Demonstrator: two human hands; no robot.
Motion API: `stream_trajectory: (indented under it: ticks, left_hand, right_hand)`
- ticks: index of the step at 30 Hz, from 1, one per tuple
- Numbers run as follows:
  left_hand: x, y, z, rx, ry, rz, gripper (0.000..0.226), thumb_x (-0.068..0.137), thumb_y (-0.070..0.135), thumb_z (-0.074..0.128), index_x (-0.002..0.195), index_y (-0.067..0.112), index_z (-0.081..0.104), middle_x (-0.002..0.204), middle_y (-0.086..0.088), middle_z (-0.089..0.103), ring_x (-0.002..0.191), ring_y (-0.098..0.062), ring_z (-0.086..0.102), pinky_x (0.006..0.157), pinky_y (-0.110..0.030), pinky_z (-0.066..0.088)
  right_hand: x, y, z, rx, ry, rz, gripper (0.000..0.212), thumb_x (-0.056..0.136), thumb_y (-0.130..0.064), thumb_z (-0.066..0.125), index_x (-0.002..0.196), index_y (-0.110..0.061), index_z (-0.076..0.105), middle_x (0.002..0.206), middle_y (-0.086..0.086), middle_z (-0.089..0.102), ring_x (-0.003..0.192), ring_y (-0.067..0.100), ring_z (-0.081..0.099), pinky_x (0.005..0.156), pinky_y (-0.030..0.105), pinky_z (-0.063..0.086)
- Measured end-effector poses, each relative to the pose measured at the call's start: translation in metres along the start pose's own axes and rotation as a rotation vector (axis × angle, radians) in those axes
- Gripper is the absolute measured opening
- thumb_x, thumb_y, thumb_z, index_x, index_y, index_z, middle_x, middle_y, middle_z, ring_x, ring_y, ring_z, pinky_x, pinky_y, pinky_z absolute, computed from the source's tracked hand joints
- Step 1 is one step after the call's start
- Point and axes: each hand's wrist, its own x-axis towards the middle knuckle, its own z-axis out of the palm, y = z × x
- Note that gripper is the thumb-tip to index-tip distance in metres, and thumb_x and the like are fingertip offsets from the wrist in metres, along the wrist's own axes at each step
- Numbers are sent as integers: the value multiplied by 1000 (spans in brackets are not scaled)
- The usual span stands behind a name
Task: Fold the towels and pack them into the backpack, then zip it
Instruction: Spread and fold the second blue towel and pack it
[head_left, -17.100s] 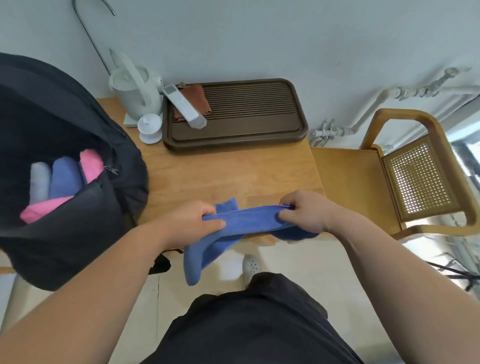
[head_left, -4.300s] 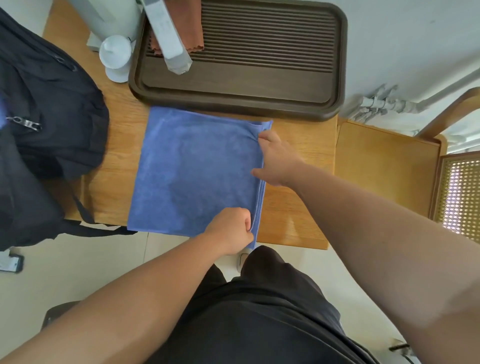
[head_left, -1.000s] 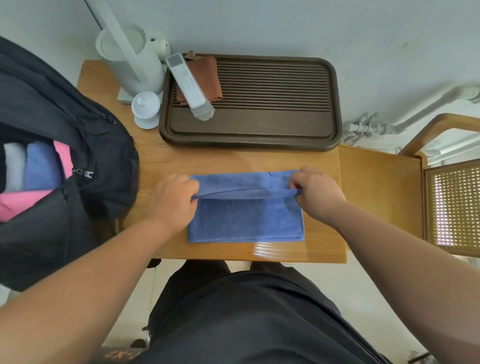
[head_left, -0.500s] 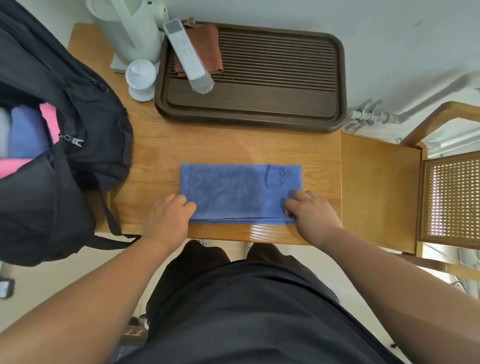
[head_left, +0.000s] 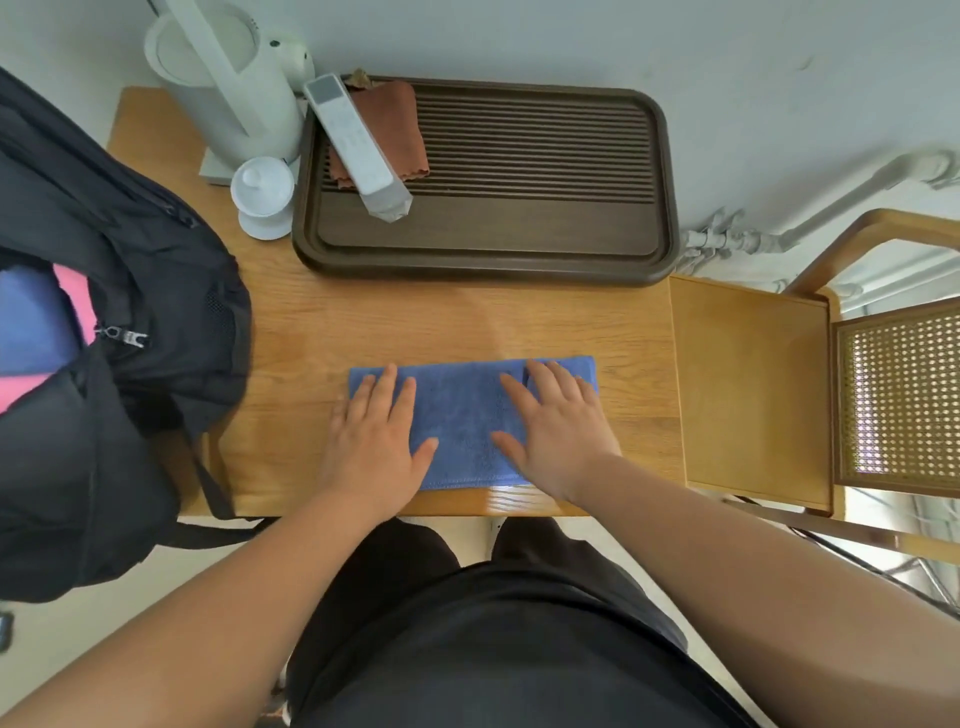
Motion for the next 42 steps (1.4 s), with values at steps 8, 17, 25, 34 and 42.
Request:
stream_trajectory:
  ticks: [8,17,25,34,42]
  left_hand:
    - [20,-10,37,104,-94,49,93,90,76,12,153,19,-27,158,-10,-38,147,-28,-33,121,-56,-10]
    - [26,-30,35,146,-139,161,90,88,77,6,147,24,-37,153,-5,-47,144,-23,-39,120,-55,-13]
    - [18,-33,13,-529,322,-374,63,88,39,71,140,12,49,139,-12,49,126,-31,45,106,-44,39]
    - [36,-30,3,-805,90,-683,16,81,21,75,77,7,67,77,-3,68,74,-26,68,61,-43,58]
    - [34,-31,-4,-1235,1,-830,15,75,1,71,78,14,64,85,-10,73,82,-31,72,74,-50,60]
  right_hand:
    - [22,17,49,-45,-28,4,83,92,-79,6,152,-33,-28,159,5,-37,147,28,-34,121,55,-9]
    - [23,34,55,-64,52,37,86,94,-78,6,159,-24,-9,165,11,-18,152,28,-20,122,58,-5]
    - [26,-14,28,-18,110,3,84,95,-74,7,155,-21,-20,160,8,-30,149,28,-27,120,59,-10]
    - [37,-43,51,-48,4,-25,90,93,-76,6,156,-17,-21,161,7,-31,148,28,-31,120,59,-10]
    - [37,-45,50,-49,-4,-21,91,92,-77,5,155,-18,-22,161,7,-32,148,28,-31,120,59,-10]
